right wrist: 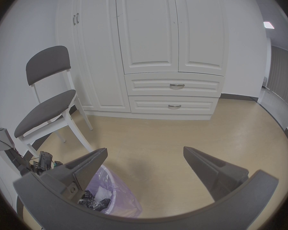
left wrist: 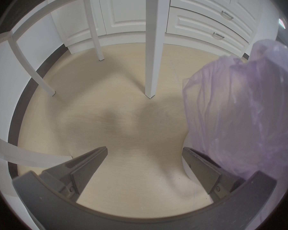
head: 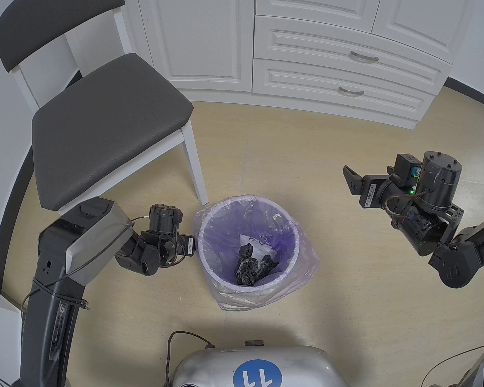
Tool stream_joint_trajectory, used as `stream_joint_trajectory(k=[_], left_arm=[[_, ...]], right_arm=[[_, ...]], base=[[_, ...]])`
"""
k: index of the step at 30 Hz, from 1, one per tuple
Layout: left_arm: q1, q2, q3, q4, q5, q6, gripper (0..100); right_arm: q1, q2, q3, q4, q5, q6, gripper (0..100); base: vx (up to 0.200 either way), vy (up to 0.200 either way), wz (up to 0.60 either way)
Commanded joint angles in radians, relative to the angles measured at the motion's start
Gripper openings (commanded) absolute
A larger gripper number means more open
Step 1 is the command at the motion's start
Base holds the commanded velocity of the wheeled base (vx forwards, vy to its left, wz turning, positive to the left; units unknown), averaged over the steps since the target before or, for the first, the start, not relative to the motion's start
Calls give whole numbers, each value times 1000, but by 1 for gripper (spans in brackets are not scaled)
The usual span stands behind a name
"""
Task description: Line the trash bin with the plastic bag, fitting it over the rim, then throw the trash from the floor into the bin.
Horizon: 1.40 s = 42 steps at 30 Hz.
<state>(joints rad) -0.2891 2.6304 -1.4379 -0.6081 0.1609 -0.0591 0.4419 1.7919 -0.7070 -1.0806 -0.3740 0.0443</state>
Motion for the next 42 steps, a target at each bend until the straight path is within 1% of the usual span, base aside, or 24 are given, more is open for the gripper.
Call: stream_joint_trajectory(k=[1,4,7,9,10,11,13,16,19,23,27,29,32,33,42], left_arm=[[-10,51,-56,24,0,-1,100],[-12,39,-32,22,0,-4,100],[-4,5,27,5,0,-13,100],[18,-75,134,2,-1,-14,100],[21,-79,140,2,-3,-13,100],[50,-141,218,-9,-11,-7,100],[77,-201,278,-36,-18,-5,100],[113,-280,326,-61,-55,-5,100],[128,-343,329,-41,-72,-7,100],[123,-371,323,-38,-73,-8,100],[85,-366,312,-39,-73,-16,100],[67,-351,309,-44,-73,-24,100],[39,-314,304,-58,-66,-61,100],[25,-283,289,-64,-63,-90,100],[15,-136,172,-62,-60,-125,100]], right_arm=[[0,-5,4,-1,1,0,100],[0,-3,6,1,1,0,100],[0,-5,15,1,1,0,100],[0,-6,18,-1,1,-1,100],[0,-8,18,-1,0,-1,100],[0,-11,18,1,0,-1,100],[0,-12,17,1,1,-1,100],[1,-11,17,1,0,-1,100],[1,-9,15,1,0,-1,100],[1,-14,15,1,0,-1,100],[0,-19,15,1,1,-1,100],[0,-19,15,1,1,-1,100],[0,-19,14,1,1,-1,100],[0,-19,14,1,1,-1,100],[-8,-16,14,1,1,-1,100]], base=[[0,0,0],[0,0,0],[0,0,0],[0,0,0],[0,0,0],[0,0,0],[0,0,0],[0,0,0],[0,0,0],[0,0,0],[0,0,0],[0,0,0],[0,0,0],[0,0,0],[0,0,0]])
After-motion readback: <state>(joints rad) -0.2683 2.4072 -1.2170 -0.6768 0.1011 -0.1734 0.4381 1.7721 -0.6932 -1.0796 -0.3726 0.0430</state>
